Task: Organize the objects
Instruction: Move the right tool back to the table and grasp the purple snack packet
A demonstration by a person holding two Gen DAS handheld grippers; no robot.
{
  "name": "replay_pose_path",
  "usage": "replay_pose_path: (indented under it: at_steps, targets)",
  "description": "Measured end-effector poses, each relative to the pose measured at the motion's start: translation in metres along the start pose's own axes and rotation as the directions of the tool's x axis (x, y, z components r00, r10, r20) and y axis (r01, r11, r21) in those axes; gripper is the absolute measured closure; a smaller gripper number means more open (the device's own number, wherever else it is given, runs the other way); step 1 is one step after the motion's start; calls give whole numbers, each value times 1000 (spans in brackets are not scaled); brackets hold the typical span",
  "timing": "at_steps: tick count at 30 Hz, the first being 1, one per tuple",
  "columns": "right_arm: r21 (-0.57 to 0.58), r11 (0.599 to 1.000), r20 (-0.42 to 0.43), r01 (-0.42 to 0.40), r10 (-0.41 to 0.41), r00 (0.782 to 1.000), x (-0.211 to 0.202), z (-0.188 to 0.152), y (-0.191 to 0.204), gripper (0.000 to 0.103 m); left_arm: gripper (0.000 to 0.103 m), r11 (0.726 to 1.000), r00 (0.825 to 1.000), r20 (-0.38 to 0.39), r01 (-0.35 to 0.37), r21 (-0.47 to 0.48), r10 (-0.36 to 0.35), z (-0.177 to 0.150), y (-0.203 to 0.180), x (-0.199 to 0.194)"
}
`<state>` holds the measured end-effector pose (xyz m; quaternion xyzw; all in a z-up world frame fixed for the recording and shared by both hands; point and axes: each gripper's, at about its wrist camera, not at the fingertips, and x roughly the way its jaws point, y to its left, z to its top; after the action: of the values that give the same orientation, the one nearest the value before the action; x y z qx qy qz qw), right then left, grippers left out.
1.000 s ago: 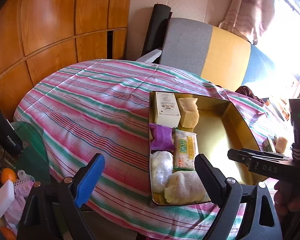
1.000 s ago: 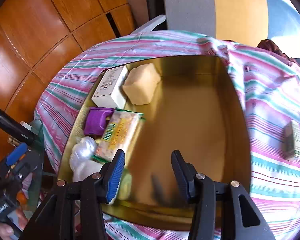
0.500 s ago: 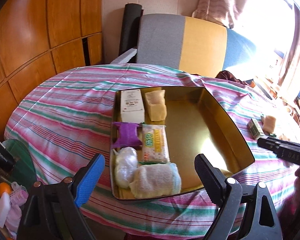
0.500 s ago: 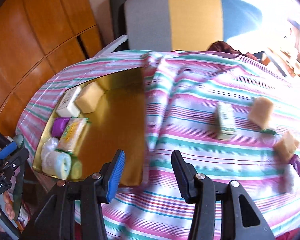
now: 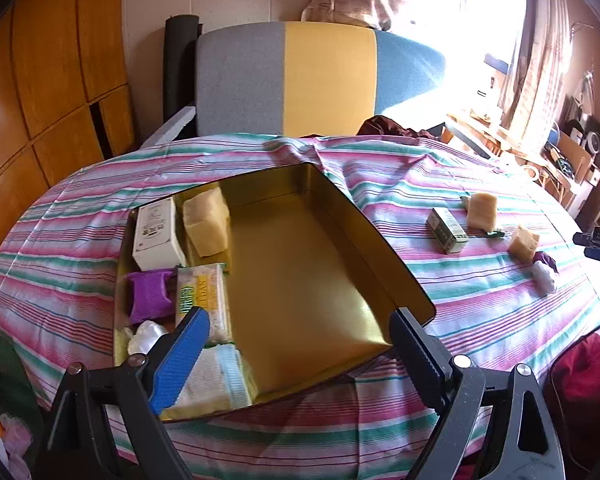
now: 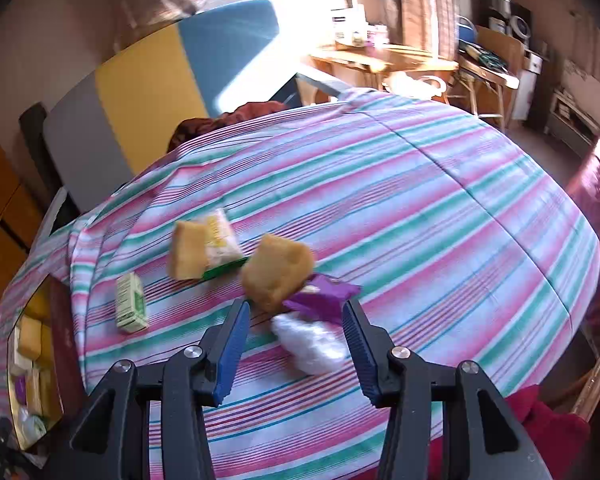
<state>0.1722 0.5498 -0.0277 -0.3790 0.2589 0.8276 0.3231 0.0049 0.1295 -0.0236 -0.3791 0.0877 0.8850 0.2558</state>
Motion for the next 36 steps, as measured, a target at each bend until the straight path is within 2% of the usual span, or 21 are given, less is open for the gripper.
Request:
replay_pose_path:
  at_steps: [4,8,17,20,24,30,31,33,36]
  targets:
    - [98,995,-42,12,-8,999,12,0,-40,53,11,998,999,-16,33,52,-32,4,-24,6]
    - [136,991,-91,-14,27,995,31,-8,-48,53,11,993,998,-36,62,102,-58,6,-44,12]
    - [155,987,-120,-51,70,990,47,10,-42,53,11,980,992,-85,106,169,-93,3,-76,27]
    - [150,988,-152,-29,52,987,62,19,-37,53,11,976,990,-101,117,183,-100,1,-82,30]
    - [188,981,-205,-35,74,976,88,24,-36,53,11,974,988,-118,125,189,-104,1,-87,36]
    - [183,983,-273,-23,74,959,119,17,-26,53,11,970,984,-137,141,200,-114,3,-95,43]
    - [182,983,-286,-27,79,955,124,14,-26,54,11,969,983,-141,144,202,-117,3,-97,44]
    - [151,988,-282,-6,49,958,125,14,-23,65,11,966,981,-149,153,208,-123,4,-102,48]
    - [105,994,-271,12,17,962,121,11,-19,68,11,960,978,-161,169,223,-135,5,-113,53]
